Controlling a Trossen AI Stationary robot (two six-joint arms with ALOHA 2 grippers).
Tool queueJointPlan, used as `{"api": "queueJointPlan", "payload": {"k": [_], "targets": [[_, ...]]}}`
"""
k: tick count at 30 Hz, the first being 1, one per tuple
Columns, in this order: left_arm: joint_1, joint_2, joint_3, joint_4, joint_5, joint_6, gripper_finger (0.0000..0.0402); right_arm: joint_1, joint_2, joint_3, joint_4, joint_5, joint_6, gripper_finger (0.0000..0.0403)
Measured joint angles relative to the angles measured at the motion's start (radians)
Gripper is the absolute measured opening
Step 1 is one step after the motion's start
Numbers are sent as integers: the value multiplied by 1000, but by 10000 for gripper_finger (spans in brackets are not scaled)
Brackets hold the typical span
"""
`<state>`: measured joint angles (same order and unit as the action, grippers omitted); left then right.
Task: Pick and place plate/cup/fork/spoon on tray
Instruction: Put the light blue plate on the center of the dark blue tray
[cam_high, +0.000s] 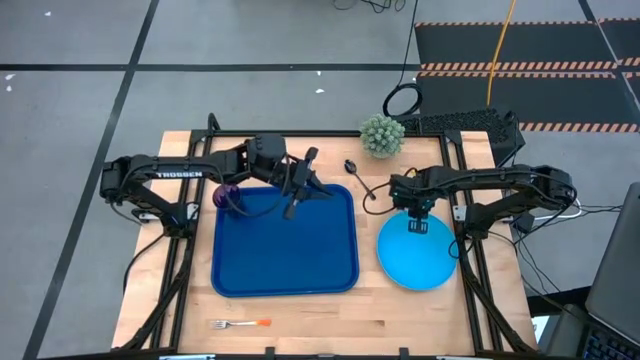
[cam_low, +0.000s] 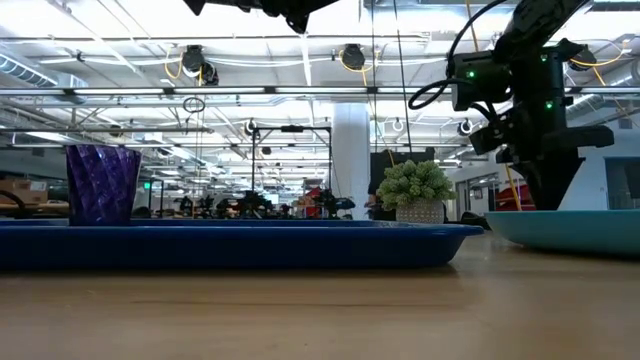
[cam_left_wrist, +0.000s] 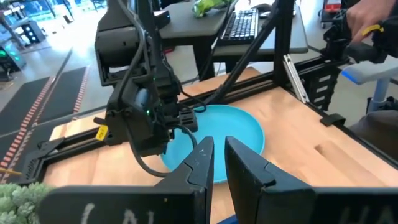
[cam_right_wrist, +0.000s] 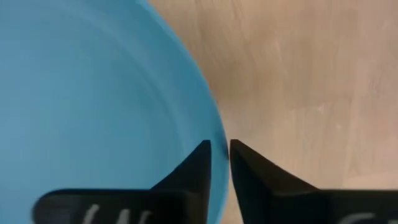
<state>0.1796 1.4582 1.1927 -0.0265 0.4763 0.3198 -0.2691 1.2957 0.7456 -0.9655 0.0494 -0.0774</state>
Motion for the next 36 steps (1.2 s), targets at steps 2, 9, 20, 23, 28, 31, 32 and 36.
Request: {"api": "queueJointPlan", "payload": {"k": [2,9,20,23,28,31,32,36], "targets": [[7,0,0,0,0,-15,44,0,0,0,0,1,1,84],[24,0,0,-8,0,-18,44,0,0,0,1,29,12,150],[24,0,0,-33,-2,-18,44,0,39,-3,6,25,9,141],[24,0,0,-39,-5,-13,44,0,58,-3,6,24,8,140],[24,0,0,-39,-6,-11,44,0,92,-3,6,24,6,136],[25,0,0,-39,-6,-10,44,0,115,-3,6,24,5,121],[25,0,0,-39,-6,-10,44,0,122,-3,5,23,5,112],[32,0,0,-39,-6,-10,44,0,145,-2,4,24,5,52]]}}
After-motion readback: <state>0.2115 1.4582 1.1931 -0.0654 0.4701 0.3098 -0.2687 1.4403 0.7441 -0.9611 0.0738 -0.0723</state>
